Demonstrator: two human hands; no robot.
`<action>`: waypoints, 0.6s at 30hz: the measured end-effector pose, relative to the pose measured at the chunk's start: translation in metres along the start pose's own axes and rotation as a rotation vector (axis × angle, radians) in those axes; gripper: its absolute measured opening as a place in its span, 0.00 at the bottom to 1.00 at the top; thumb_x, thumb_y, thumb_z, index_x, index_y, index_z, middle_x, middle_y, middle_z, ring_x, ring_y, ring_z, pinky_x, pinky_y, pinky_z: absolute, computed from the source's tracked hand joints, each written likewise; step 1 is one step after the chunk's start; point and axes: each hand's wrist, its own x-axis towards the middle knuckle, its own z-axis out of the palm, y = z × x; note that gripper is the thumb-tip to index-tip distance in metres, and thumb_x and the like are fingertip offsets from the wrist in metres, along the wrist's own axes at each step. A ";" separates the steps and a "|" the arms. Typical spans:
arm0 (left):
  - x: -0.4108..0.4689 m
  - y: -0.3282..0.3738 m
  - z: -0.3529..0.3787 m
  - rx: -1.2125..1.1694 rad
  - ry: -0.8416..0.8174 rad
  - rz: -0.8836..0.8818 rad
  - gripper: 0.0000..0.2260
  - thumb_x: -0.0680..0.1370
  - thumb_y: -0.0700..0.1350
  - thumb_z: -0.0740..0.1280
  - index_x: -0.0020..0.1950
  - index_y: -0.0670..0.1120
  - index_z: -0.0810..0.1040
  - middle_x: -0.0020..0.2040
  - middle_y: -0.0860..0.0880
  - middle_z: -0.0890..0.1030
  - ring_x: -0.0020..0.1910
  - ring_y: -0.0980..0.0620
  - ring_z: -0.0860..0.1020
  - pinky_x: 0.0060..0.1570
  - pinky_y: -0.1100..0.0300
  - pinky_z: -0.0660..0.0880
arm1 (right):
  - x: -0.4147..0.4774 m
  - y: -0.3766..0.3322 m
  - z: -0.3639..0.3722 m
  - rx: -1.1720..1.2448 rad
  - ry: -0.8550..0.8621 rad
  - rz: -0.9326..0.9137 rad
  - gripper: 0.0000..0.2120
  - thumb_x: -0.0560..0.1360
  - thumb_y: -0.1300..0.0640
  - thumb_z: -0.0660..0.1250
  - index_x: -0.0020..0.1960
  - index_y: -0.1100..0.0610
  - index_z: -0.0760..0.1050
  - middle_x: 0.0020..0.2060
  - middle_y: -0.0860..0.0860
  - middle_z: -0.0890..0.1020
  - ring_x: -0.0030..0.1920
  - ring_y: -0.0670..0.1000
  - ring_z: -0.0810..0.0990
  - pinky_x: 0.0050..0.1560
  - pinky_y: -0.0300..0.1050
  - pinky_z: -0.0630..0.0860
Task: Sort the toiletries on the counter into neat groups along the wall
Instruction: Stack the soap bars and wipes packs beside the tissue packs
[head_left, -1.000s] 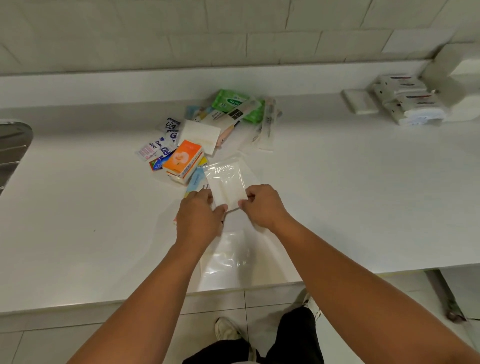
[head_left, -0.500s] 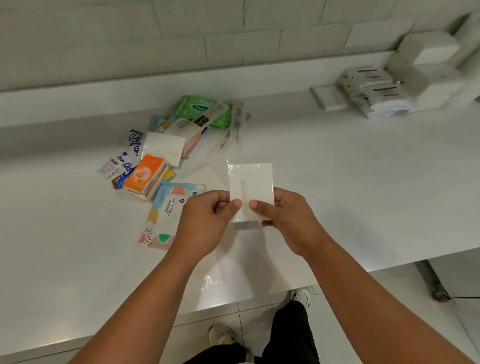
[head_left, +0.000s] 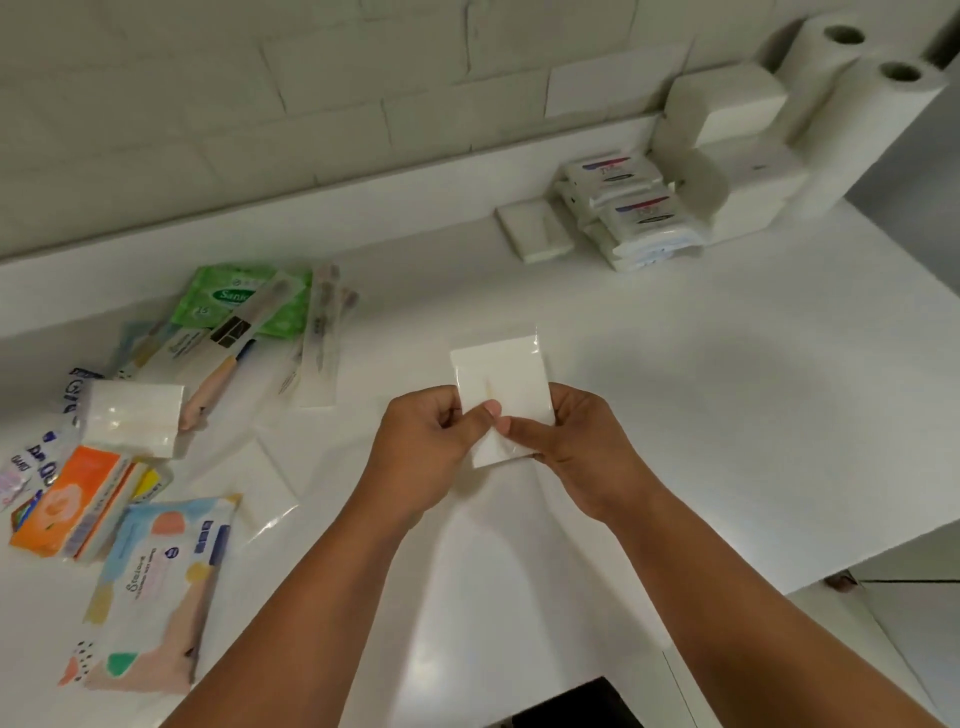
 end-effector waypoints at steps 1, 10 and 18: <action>0.012 0.005 0.010 -0.004 0.001 -0.001 0.22 0.74 0.53 0.74 0.41 0.34 0.75 0.32 0.41 0.72 0.32 0.50 0.68 0.35 0.57 0.66 | 0.010 -0.005 -0.011 -0.002 0.004 -0.005 0.14 0.73 0.63 0.73 0.59 0.62 0.81 0.53 0.60 0.84 0.55 0.62 0.83 0.61 0.66 0.76; 0.126 0.042 0.081 -0.049 0.047 0.037 0.16 0.74 0.54 0.74 0.43 0.40 0.82 0.40 0.36 0.82 0.36 0.34 0.78 0.40 0.44 0.79 | 0.105 -0.040 -0.099 0.015 0.058 -0.036 0.13 0.73 0.64 0.74 0.57 0.63 0.81 0.51 0.61 0.85 0.53 0.62 0.84 0.57 0.65 0.78; 0.203 0.056 0.110 0.022 0.192 0.000 0.17 0.77 0.49 0.72 0.30 0.45 0.76 0.27 0.52 0.73 0.27 0.54 0.70 0.33 0.62 0.68 | 0.174 -0.046 -0.121 -0.419 0.251 -0.210 0.10 0.75 0.56 0.70 0.57 0.53 0.78 0.46 0.47 0.84 0.45 0.49 0.84 0.52 0.53 0.81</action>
